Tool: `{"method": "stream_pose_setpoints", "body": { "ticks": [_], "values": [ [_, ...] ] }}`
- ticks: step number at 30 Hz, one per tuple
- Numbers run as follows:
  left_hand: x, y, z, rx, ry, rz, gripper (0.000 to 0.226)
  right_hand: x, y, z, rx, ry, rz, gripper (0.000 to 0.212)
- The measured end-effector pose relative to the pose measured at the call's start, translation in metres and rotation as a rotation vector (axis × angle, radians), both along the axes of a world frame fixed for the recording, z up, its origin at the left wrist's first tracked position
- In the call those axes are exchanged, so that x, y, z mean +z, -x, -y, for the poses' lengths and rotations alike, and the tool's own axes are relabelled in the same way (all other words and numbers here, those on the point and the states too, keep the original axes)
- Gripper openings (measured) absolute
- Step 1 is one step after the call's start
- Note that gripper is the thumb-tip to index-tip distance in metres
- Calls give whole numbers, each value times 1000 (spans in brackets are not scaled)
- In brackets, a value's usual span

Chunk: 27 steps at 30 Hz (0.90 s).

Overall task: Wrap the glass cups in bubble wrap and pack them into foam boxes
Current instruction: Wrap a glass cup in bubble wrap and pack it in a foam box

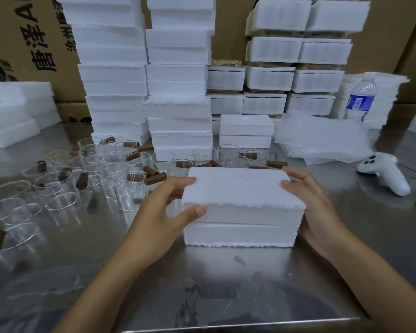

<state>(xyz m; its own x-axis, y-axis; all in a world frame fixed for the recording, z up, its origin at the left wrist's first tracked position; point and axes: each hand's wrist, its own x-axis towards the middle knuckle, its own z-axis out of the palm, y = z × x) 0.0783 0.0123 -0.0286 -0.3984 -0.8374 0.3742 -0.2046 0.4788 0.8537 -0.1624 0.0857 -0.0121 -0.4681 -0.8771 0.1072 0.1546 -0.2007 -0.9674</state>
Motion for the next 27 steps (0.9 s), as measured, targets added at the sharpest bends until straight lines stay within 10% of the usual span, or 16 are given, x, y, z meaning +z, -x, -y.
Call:
{"method": "stream_pose_setpoints", "body": {
  "ticks": [27],
  "values": [
    [5,-4,10,-94,-185,-87,55,12,13,-1,74,-215,-177,21]
  ]
}}
